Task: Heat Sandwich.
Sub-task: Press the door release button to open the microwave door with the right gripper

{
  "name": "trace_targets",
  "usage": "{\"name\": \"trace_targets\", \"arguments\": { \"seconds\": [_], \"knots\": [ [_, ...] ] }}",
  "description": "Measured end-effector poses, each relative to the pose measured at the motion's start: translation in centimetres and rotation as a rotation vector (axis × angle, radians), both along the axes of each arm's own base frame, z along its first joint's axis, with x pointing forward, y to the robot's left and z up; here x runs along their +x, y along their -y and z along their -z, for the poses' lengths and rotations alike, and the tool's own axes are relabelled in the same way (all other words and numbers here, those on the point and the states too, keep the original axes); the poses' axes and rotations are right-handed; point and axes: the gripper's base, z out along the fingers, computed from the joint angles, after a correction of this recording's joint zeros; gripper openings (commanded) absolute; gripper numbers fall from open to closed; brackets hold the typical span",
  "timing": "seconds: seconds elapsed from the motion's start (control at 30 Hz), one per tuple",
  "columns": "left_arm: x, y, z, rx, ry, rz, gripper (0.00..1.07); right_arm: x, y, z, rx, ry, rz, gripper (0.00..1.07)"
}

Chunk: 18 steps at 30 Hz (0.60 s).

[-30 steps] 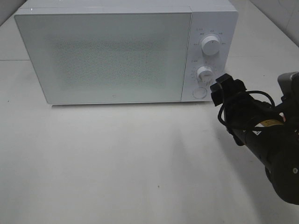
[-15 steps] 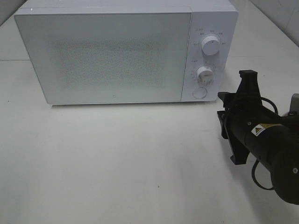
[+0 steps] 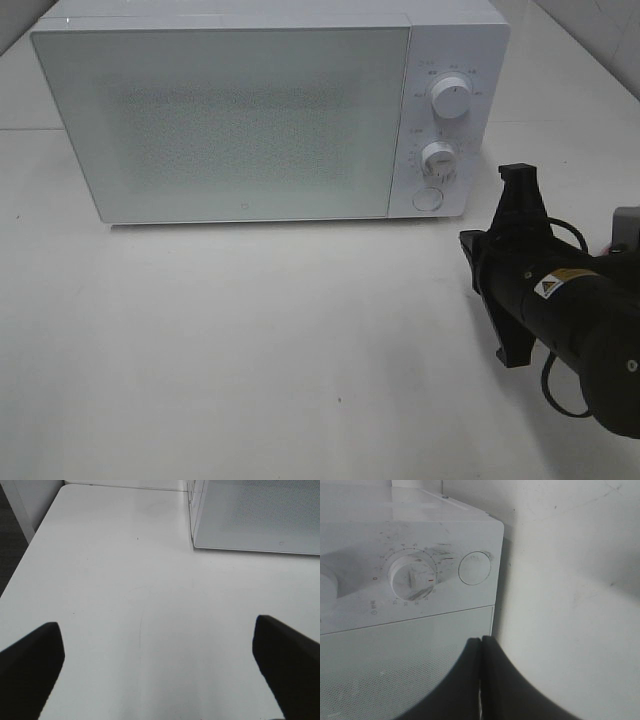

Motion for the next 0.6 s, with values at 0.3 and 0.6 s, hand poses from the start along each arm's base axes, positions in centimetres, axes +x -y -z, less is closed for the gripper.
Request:
{"name": "trace_targets", "arguments": {
  "seconds": [0.3,0.6],
  "knots": [
    [0.0,0.0,0.0,0.000,0.000,0.000,0.98,1.4,-0.4,1.0,-0.036,-0.009,-0.029,0.00],
    [0.0,0.0,0.0,0.000,0.000,0.000,0.98,3.9,-1.0,1.6,-0.011,0.005,-0.033,0.00]
  ]
}}
